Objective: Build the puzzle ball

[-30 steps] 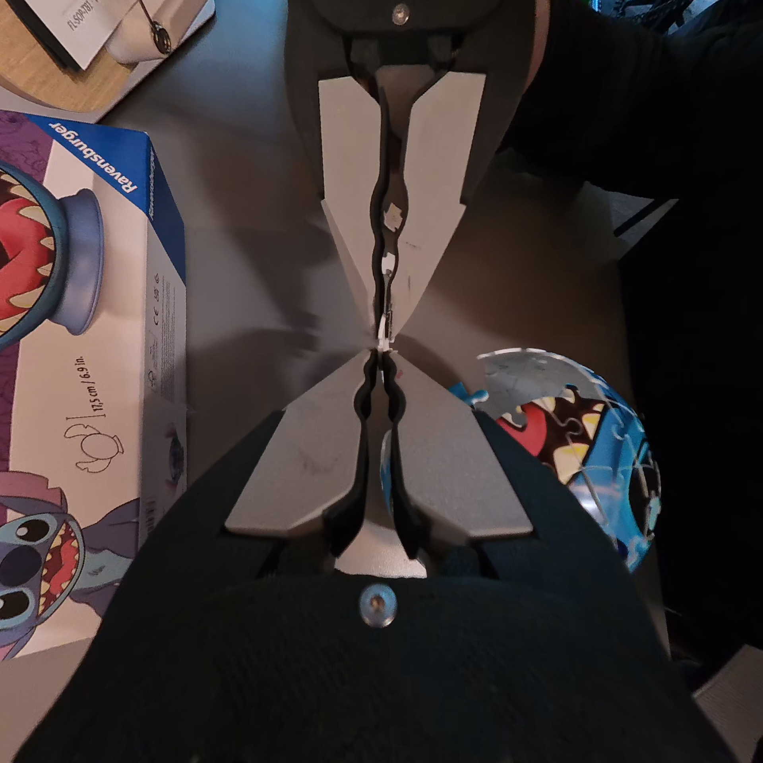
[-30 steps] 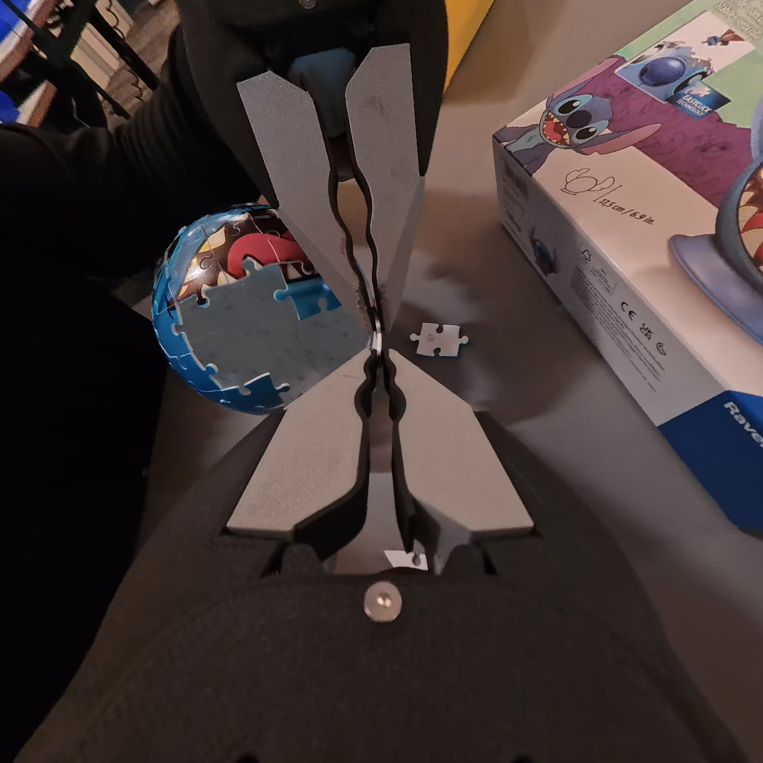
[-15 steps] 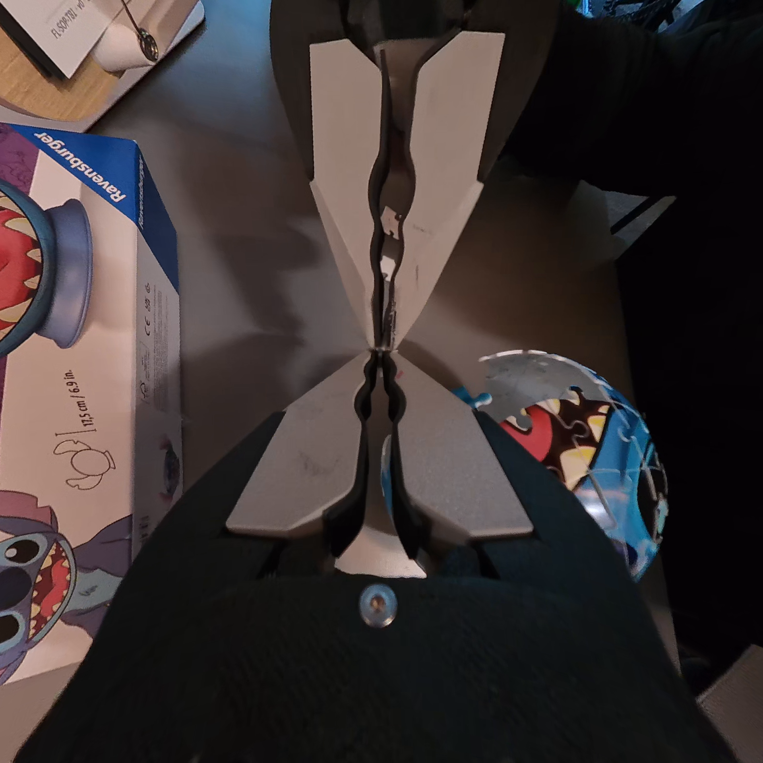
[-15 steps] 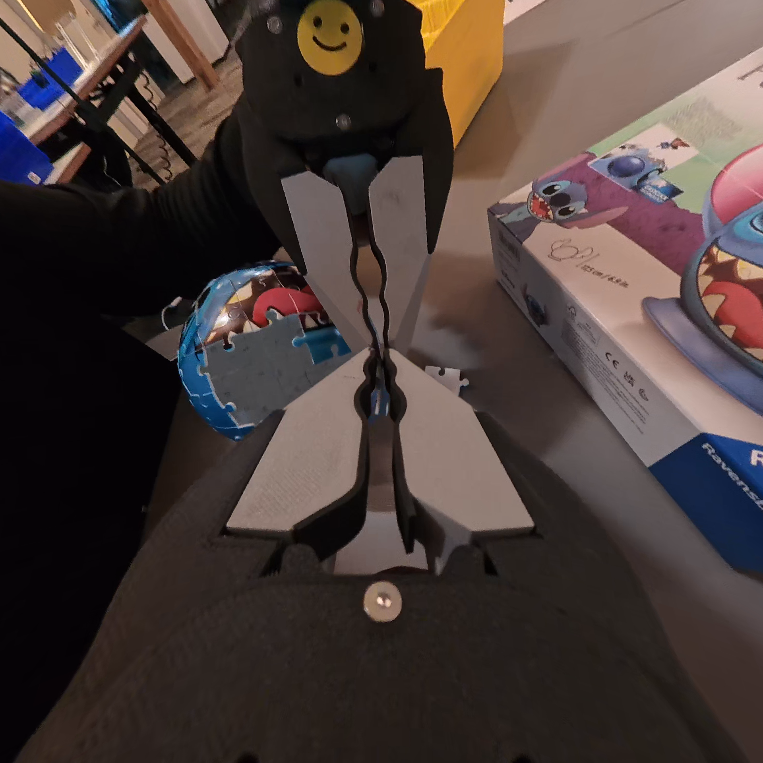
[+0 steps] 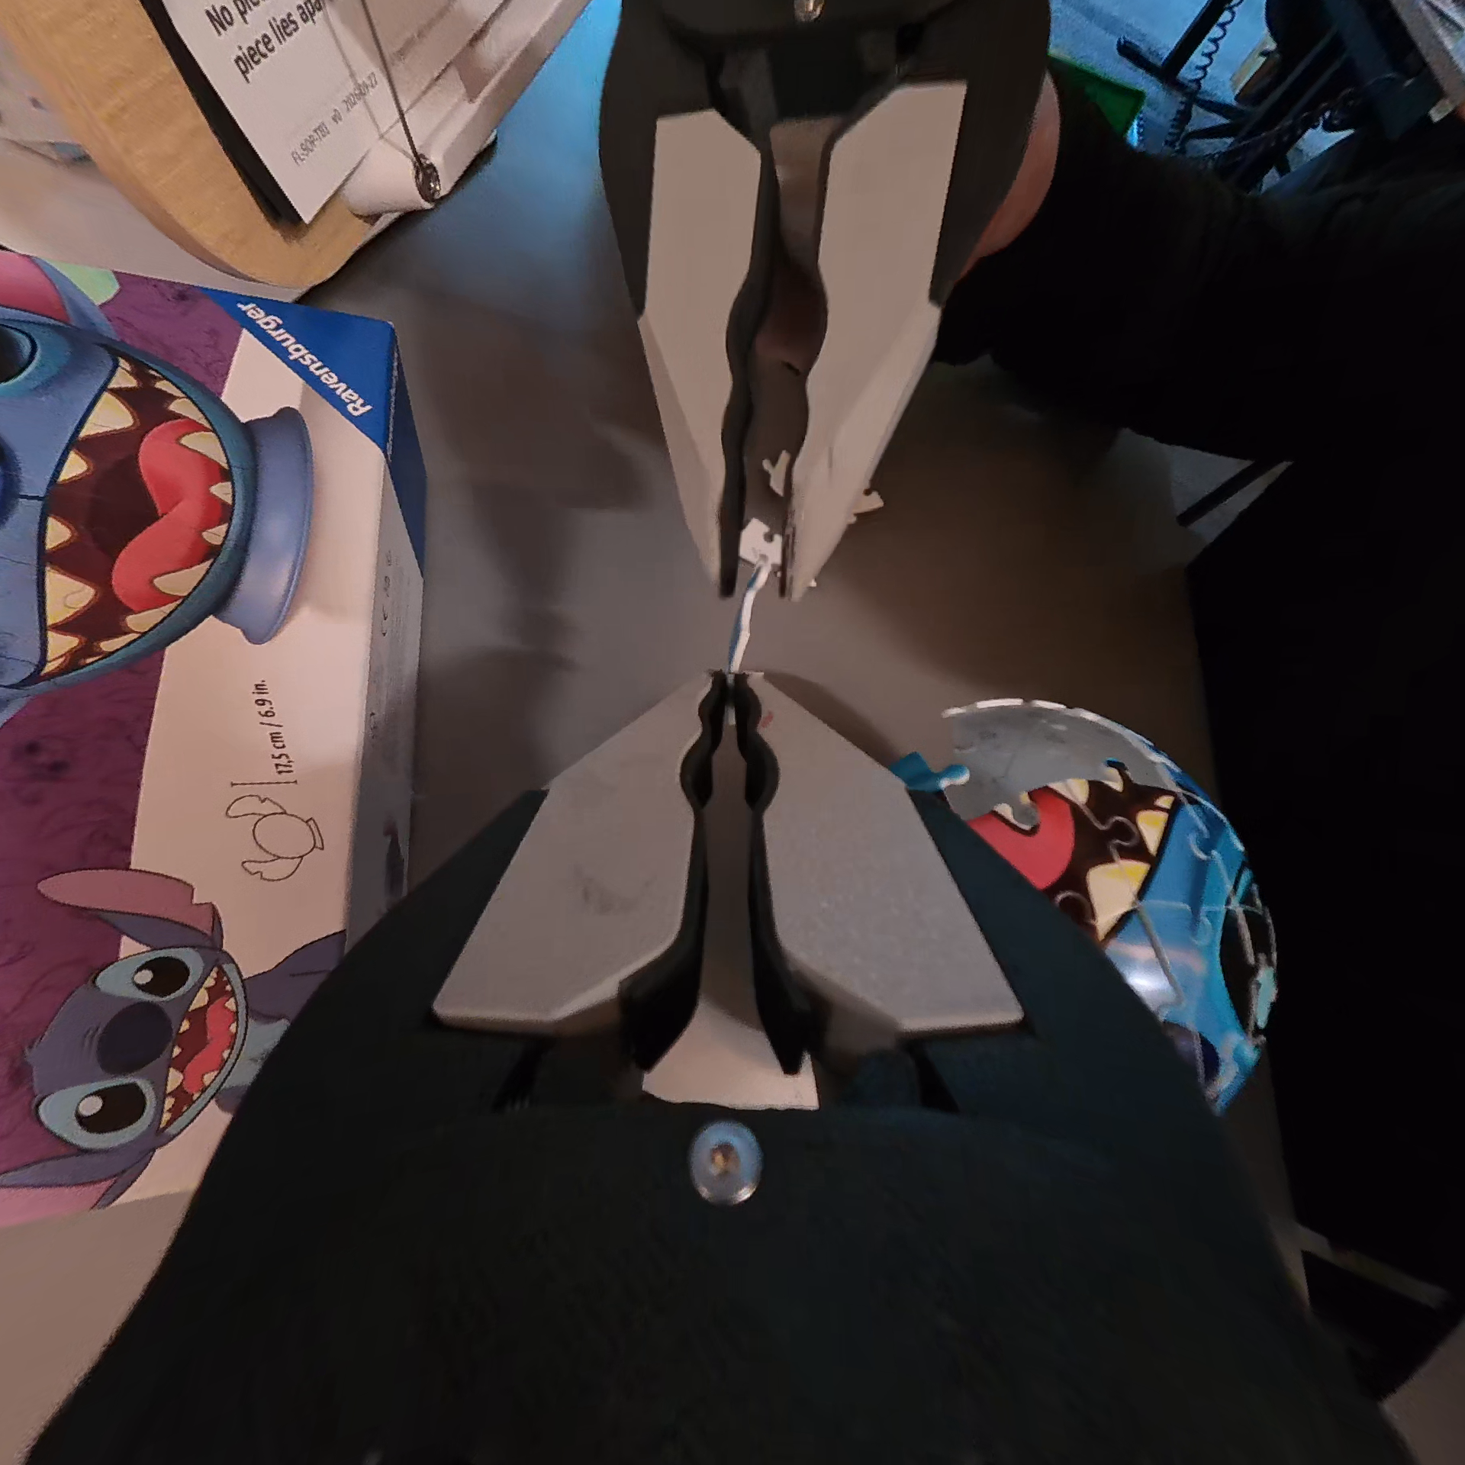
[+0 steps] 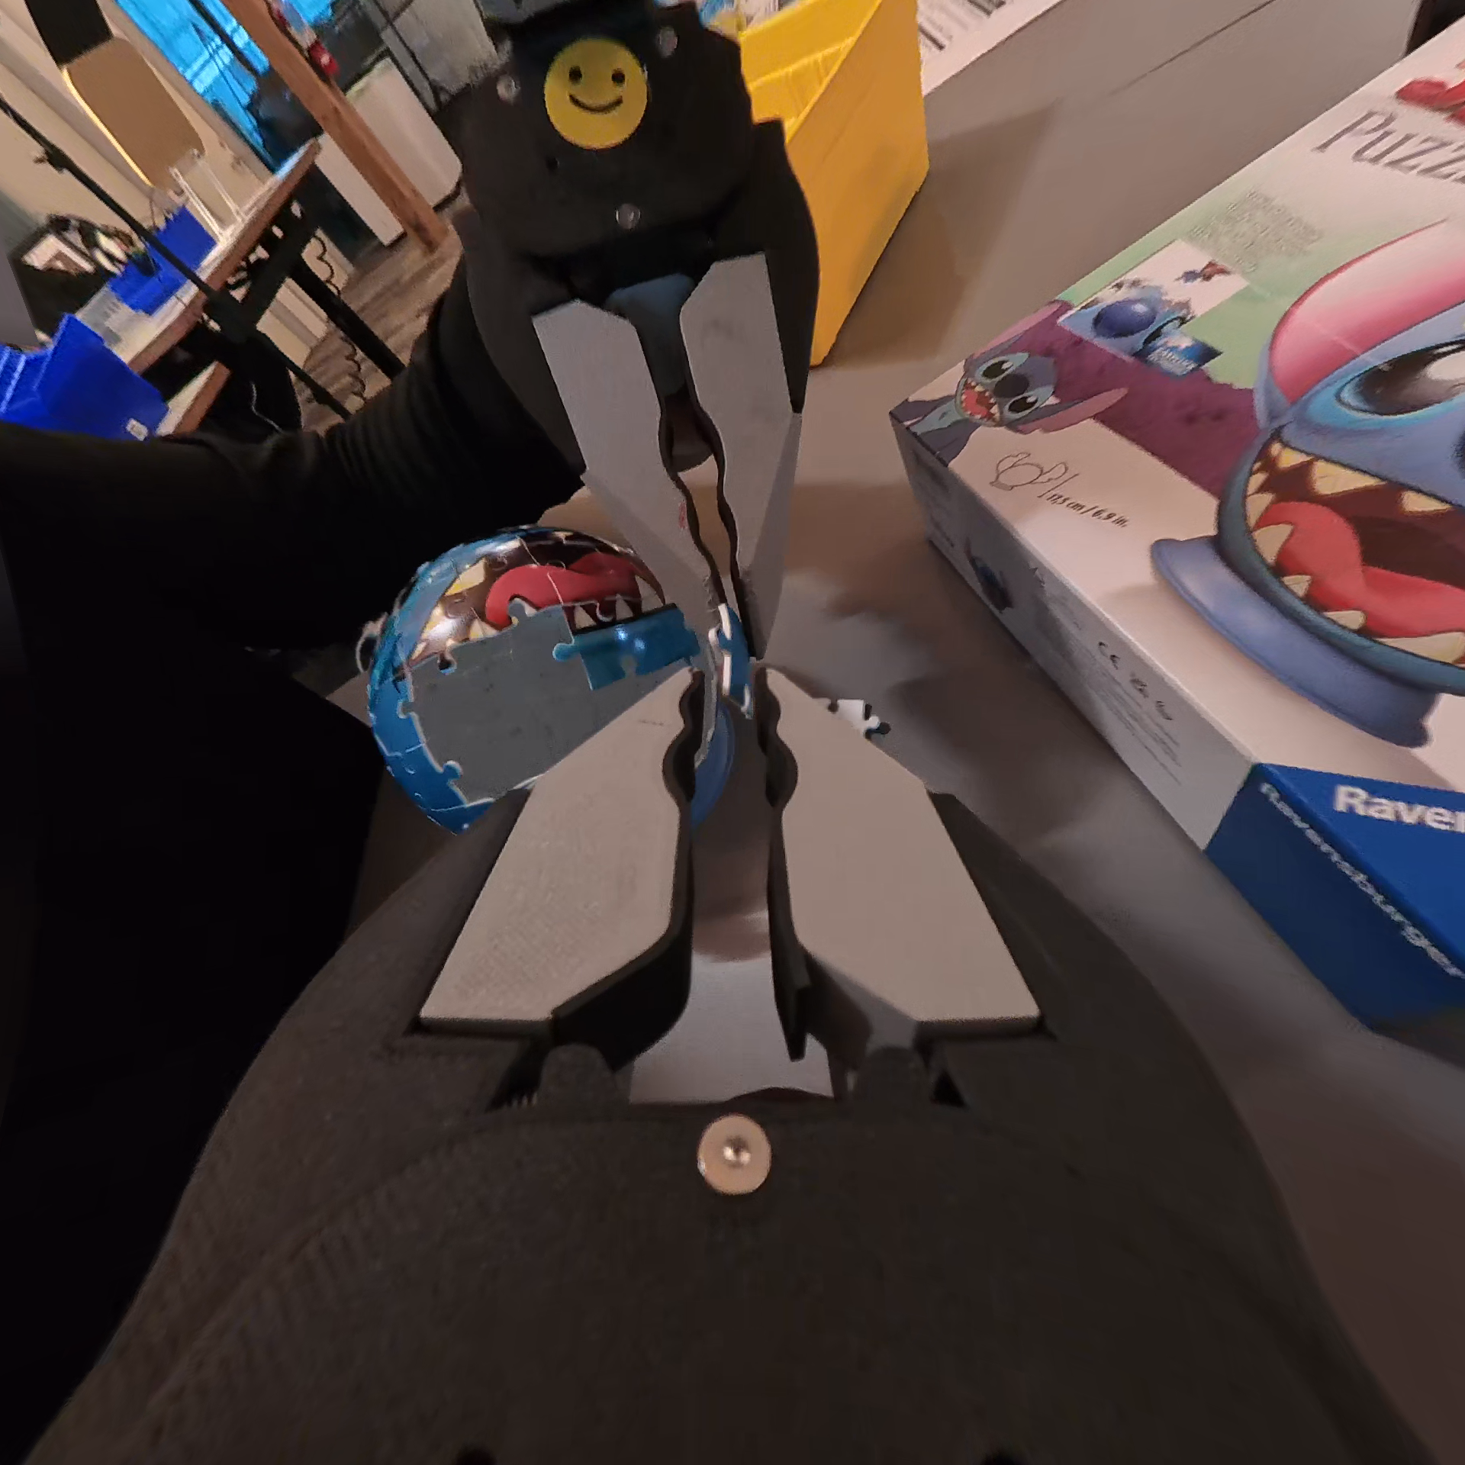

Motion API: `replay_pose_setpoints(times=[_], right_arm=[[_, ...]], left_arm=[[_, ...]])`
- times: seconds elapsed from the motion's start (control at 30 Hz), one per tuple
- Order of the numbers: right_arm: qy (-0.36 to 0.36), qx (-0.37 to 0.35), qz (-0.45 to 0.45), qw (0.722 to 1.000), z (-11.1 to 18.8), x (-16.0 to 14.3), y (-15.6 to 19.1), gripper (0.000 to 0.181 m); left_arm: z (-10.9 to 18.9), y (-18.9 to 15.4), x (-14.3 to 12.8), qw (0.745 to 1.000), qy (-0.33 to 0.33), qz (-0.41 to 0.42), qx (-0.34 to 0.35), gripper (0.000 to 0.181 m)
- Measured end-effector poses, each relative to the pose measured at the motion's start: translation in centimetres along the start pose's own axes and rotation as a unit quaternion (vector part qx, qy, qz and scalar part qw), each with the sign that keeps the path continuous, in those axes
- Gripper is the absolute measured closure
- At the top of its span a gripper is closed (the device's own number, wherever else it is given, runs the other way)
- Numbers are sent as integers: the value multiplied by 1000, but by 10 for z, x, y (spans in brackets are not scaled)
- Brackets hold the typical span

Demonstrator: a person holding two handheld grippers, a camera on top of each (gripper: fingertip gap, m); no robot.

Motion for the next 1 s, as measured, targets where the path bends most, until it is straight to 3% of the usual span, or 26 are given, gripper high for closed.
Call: replay_pose_setpoints(times=[0.5, 0.7, 0.8, 1.0], right_arm=[[12, -5, 14, 1000, -13, -4, 4, 181], [52, 17, -25, 998, -19, -10, 3, 181], [103, 15, -44, 994, -33, -13, 3, 181], [167, -21, -33, 985, -50, -18, 7, 181]], left_arm=[[-8, -8, -2, 999, 17, -14, -32, 179], [33, -1, 0, 1000, -19, -7, 6, 175], [48, 6, -7, 999, 4, -2, 50, 169], [56, -1, -19, 998, 31, -8, 53, 165]])
Point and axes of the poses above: each gripper's, where its closed fingertips meet, z back along the fingers, x out of its top, y = z × x across the jaws, the point moved 9 cm from there along z, back along the fingers, and after that the axes turned 9 degrees about -z, right-handed, at the moved point
